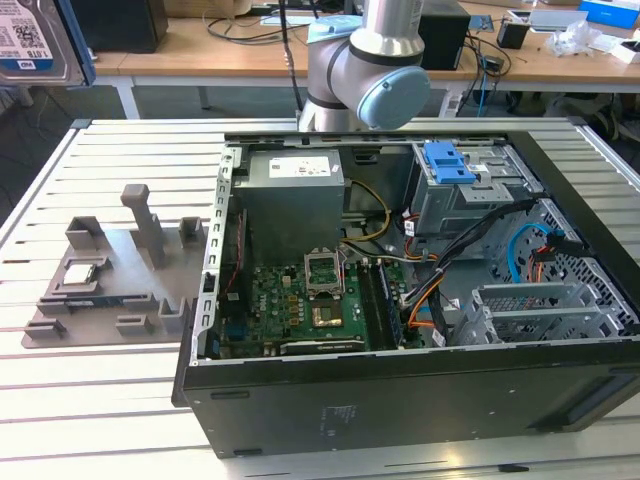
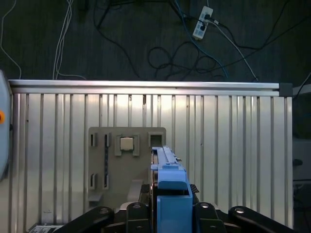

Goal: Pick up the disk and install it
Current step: 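Pick up the disk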

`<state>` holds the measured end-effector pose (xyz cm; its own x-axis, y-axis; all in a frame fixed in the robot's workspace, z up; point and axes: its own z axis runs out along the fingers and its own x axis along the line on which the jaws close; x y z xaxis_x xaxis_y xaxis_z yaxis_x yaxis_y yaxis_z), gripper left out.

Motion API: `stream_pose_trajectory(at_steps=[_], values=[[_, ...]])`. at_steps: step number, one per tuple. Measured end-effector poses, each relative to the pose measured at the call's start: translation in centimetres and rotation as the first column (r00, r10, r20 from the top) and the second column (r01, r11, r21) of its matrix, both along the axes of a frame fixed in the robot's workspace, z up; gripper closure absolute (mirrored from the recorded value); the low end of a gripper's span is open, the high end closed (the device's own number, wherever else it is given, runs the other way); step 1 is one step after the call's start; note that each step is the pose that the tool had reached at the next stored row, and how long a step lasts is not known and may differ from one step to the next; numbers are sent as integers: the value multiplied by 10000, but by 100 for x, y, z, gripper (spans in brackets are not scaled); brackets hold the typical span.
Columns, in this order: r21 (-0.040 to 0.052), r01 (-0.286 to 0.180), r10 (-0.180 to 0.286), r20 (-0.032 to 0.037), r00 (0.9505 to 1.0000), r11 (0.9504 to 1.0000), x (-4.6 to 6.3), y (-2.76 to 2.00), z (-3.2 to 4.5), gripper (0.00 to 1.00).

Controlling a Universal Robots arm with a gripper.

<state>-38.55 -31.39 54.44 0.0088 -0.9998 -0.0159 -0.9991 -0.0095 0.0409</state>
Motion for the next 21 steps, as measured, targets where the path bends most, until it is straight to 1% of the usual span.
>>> stream_pose_trajectory(at_steps=[1,6,7,12,21], values=[[6,0,0,-1,10000,10000,0,1,13,63],[7,-1,1,0,10000,10000,13,-1,13,63],[7,-2,2,1,10000,10000,32,0,13,63],[7,0,0,-4,10000,10000,223,0,12,63],[6,0,0,-7,10000,10000,369,0,13,63]])
